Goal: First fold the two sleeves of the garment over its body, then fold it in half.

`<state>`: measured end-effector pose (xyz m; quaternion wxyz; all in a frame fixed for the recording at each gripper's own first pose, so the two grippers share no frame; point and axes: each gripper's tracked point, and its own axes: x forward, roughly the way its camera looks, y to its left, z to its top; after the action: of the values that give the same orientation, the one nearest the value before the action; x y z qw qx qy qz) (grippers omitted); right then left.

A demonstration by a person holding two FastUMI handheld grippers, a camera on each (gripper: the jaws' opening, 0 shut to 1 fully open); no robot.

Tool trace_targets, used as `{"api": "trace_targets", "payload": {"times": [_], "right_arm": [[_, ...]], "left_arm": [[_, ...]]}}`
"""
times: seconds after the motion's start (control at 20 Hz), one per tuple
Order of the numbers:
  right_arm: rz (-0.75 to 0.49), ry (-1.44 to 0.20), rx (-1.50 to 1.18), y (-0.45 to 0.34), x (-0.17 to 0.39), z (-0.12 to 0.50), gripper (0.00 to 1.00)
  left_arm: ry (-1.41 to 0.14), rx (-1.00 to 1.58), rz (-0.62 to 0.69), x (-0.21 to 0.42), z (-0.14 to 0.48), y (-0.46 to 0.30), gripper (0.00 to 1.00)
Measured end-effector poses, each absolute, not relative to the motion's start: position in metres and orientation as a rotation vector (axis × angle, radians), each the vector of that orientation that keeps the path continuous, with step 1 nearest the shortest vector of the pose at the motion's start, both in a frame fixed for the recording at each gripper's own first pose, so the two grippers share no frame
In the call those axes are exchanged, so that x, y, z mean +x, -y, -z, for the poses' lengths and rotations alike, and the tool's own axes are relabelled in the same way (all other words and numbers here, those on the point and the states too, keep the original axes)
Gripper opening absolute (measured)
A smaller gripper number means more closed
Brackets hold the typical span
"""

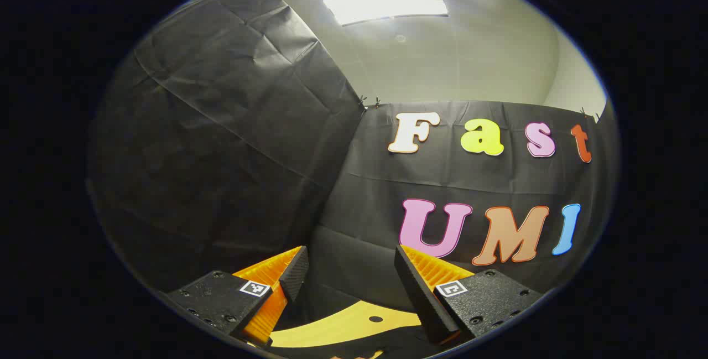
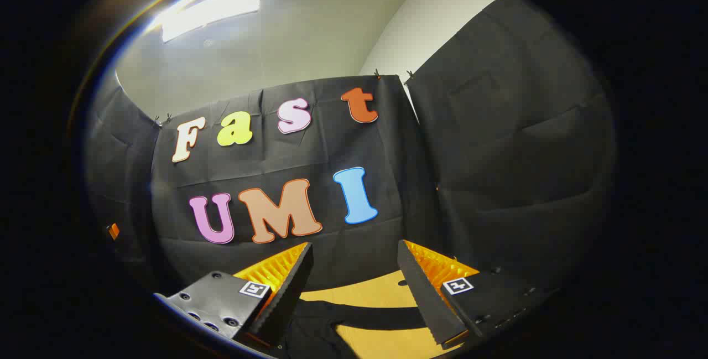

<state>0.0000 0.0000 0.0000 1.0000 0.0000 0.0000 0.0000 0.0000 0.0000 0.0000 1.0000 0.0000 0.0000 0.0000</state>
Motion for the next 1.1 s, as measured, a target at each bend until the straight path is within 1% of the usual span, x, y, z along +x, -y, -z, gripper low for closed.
{"api": "trace_targets", "payload": {"times": [0.1,0.45,0.5,0.75,0.8,0.85,0.95,1.05,1.1], "right_arm": [[0.001,-0.003,-0.012,0.000,-0.001,0.002,0.97],[-0.031,-0.034,-0.007,-0.007,0.008,0.011,0.97],[-0.036,-0.037,-0.011,-0.009,0.010,0.012,0.97],[-0.074,-0.041,-0.022,-0.018,0.021,0.012,0.97],[-0.082,-0.037,-0.025,-0.019,0.023,0.013,0.97],[-0.088,-0.035,-0.028,-0.019,0.025,0.014,0.97],[-0.098,-0.041,-0.024,-0.019,0.034,0.019,1.00],[-0.116,-0.059,0.005,-0.020,0.042,0.024,0.97],[-0.124,-0.063,0.022,-0.022,0.045,0.026,0.97]], "left_arm": [[-0.001,0.003,-0.004,-0.002,-0.001,-0.003,0.91],[-0.009,0.043,-0.035,-0.009,-0.004,-0.018,0.91],[-0.005,0.043,-0.036,-0.010,-0.005,-0.018,0.92],[-0.002,0.046,-0.044,-0.016,-0.008,-0.017,0.91],[-0.002,0.043,-0.052,-0.018,-0.008,-0.016,0.92],[0.001,0.038,-0.059,-0.021,-0.010,-0.016,0.91],[0.020,0.032,-0.058,-0.026,-0.017,-0.013,0.92],[0.016,0.061,-0.051,-0.031,-0.014,-0.008,0.92],[0.010,0.085,-0.047,-0.030,-0.013,-0.006,0.91]]}}
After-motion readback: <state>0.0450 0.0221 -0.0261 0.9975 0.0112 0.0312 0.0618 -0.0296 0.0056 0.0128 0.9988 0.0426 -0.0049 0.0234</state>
